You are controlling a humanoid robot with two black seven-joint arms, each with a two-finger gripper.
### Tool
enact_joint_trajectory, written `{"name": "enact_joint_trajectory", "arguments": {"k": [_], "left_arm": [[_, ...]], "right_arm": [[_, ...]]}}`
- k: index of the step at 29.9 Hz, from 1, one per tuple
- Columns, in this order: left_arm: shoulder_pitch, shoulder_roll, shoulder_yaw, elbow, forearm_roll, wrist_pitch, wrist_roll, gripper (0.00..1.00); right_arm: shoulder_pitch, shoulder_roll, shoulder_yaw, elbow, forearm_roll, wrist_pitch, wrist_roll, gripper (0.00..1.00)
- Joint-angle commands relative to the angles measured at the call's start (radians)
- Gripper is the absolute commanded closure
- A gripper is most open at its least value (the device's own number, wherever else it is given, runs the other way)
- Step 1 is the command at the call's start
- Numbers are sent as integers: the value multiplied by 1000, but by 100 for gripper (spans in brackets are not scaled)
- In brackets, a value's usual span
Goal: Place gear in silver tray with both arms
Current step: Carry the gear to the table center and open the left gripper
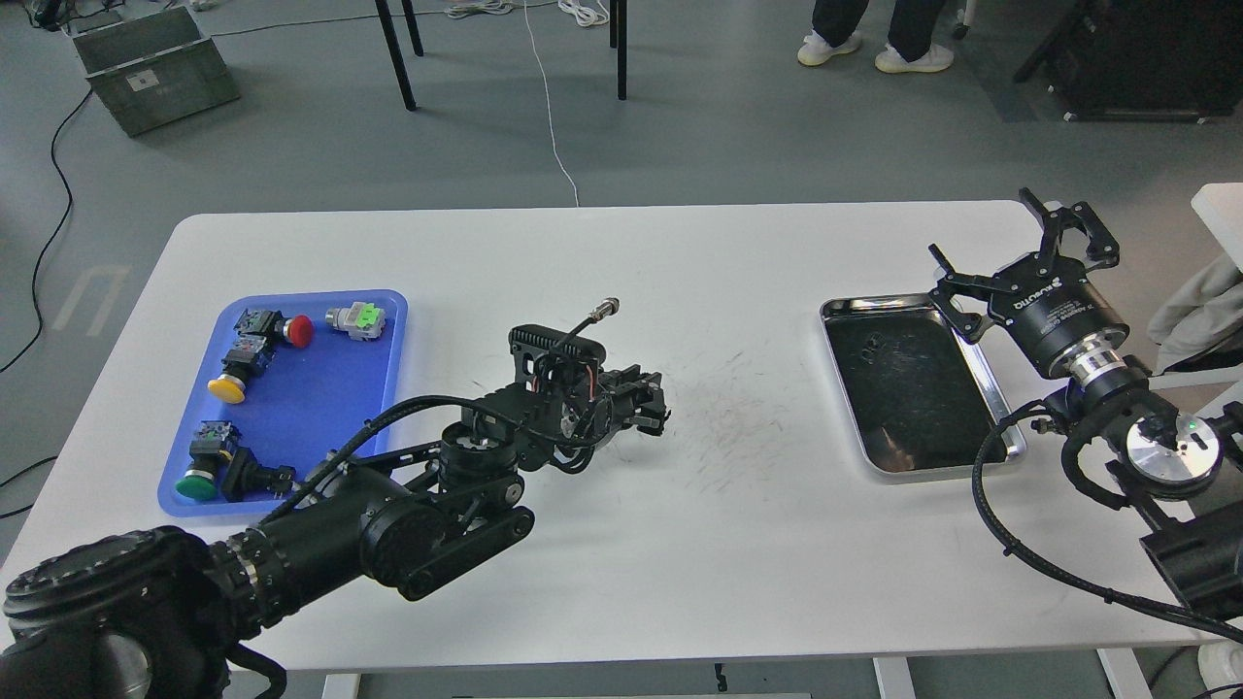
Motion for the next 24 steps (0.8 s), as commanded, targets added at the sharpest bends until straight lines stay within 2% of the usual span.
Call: {"name": "enact_joint_trajectory", "arguments": {"k": [1, 8, 24], "left_arm": [[5, 0, 19, -40, -6, 7, -5, 89], [16, 0, 59, -117, -9, 8, 0, 88], [36, 0, 76, -121, -11, 8, -6, 76]], "right_arm": [[0, 0, 0, -2, 0, 0, 0, 3], [-1, 0, 0, -3, -2, 0, 0, 3], [-4, 2, 0, -5, -2, 0, 1, 3]]}}
